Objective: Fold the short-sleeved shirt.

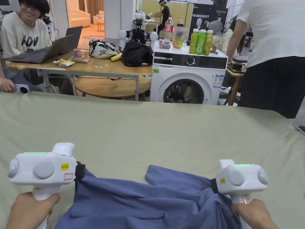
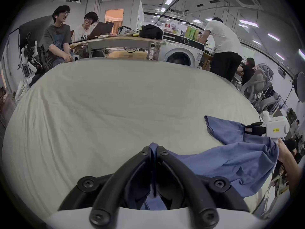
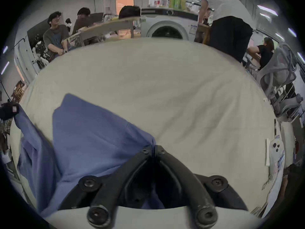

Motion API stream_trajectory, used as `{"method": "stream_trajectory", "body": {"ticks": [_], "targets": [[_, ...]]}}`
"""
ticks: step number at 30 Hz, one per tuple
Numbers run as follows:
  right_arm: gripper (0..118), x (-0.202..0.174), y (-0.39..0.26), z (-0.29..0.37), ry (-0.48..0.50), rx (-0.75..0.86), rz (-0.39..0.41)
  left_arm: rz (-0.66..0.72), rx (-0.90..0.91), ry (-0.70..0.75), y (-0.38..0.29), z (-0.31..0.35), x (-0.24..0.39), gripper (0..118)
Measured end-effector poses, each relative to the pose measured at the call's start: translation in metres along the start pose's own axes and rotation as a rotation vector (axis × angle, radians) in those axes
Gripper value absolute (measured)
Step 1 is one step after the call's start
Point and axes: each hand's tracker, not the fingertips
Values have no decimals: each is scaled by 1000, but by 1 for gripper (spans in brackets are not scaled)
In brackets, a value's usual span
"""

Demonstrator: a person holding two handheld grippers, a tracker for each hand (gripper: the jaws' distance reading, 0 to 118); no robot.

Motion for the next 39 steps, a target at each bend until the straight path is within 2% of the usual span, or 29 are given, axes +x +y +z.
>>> {"method": "stream_trajectory", "body": {"ticks": [3,8,16,19,21,27,39], "targets": [[0,10,7,33,-65,134,-17,7,47,17,7,13,1,0],[0,34,27,85,-115,264,-45,28,111,20,32,38,-3,0],[0,58,61,152,-170,407,-96,59,245,29,88,91,-17,0],[0,56,76,180,-167,461,-111,2,269,73,113,107,-16,0],[0,51,89,197,-191,493,-83,0,284,77,131,117,-16,0],[0,48,130,239,-198,591,-103,-29,343,112,182,141,-15,0],[0,41,203,257,-219,663,-105,-46,416,139,256,154,-13,0]]}}
